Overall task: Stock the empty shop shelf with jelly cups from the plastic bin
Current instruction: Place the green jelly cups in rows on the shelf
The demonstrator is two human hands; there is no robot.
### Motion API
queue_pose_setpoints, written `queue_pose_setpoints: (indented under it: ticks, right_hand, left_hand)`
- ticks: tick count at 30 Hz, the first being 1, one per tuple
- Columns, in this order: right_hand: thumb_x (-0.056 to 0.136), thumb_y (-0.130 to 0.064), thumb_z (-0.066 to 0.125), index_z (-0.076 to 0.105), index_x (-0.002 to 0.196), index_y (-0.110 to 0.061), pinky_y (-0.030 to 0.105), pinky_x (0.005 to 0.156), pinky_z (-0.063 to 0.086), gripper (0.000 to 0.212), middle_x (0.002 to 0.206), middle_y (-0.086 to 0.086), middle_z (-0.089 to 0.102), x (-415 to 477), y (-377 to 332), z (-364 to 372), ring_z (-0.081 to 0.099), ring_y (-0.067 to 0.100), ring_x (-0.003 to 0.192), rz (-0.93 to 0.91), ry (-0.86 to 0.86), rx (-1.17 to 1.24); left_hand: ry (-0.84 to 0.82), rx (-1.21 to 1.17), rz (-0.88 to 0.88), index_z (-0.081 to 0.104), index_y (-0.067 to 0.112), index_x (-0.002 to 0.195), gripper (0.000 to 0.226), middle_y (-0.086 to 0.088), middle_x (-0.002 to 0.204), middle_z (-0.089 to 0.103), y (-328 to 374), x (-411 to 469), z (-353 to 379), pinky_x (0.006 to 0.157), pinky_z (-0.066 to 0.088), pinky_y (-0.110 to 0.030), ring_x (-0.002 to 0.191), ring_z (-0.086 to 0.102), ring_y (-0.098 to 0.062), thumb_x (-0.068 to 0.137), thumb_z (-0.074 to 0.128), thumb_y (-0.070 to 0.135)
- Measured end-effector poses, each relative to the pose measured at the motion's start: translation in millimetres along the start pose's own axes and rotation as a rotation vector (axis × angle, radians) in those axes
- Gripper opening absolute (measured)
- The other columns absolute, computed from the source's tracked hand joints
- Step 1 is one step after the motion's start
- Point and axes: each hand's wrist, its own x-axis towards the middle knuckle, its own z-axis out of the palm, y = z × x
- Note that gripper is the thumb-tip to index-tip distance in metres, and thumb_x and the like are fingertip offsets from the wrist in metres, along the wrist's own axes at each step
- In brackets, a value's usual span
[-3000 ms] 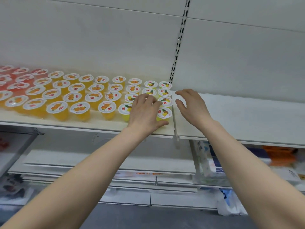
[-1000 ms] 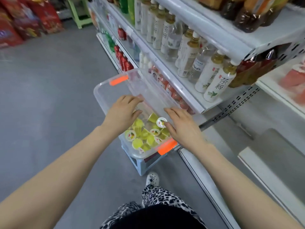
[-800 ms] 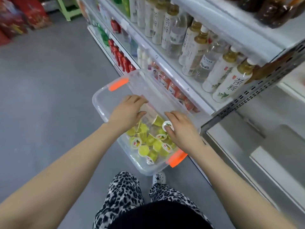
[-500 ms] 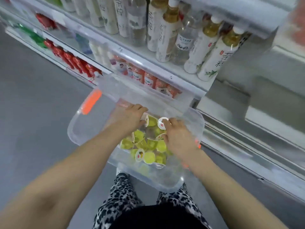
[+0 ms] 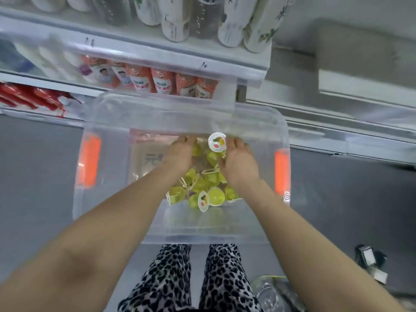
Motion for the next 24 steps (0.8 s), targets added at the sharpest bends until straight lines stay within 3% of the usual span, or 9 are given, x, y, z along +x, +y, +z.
queue_pose_setpoints:
  ticks: [4,10,18,24]
  right_hand:
    - [0.09,-0.042,0.058,0.039,0.137,-0.007,0.041,0.095,0.039,0.061,0.13,0.015,0.049,20.0,-12.3,17.1,0.046,0.033,0.119,0.088,0.068,-0.043]
    - [0.084,-0.043,0.065,0.046,0.125,-0.007,0.04,0.089,0.04,0.058,0.12,0.013,0.054,30.1,-16.5,30.3,0.05,0.031,0.112,0.166,0.197,-0.026]
    - [0.077,-0.033,0.071,0.048,0.123,-0.007,0.035,0.077,0.043,0.058,0.117,0.011,0.054,-3.3,-13.4,7.2,0.056,0.031,0.1,0.146,0.269,0.468]
    - [0.082,-0.024,0.063,0.066,0.09,-0.013,0.033,0.072,0.046,0.014,0.094,-0.002,0.049,-51.7,-7.3,-30.8,0.061,0.027,0.075,0.086,0.339,0.455]
  left_hand:
    - [0.031,-0.093,0.009,0.048,0.009,0.128,0.061,-0.015,0.125,0.052,-10.1,-12.2,-11.3,0.091,0.038,-0.038,0.112,0.053,-0.036,0.078,0.076,0.028]
    - [0.053,-0.067,0.051,0.05,0.012,0.123,0.054,-0.013,0.119,0.056,-12.6,-27.0,-28.2,0.085,0.032,-0.033,0.108,0.05,-0.034,0.075,0.073,0.02]
    - [0.126,-0.132,0.18,0.057,0.022,0.126,0.056,-0.007,0.122,0.057,-5.7,-48.7,-44.0,0.095,0.037,-0.033,0.112,0.051,-0.031,0.072,0.072,0.018]
    - [0.148,-0.206,0.26,0.046,0.015,0.131,0.06,-0.005,0.13,0.052,9.6,-74.7,-74.2,0.088,0.039,-0.03,0.113,0.054,-0.024,0.077,0.073,0.016]
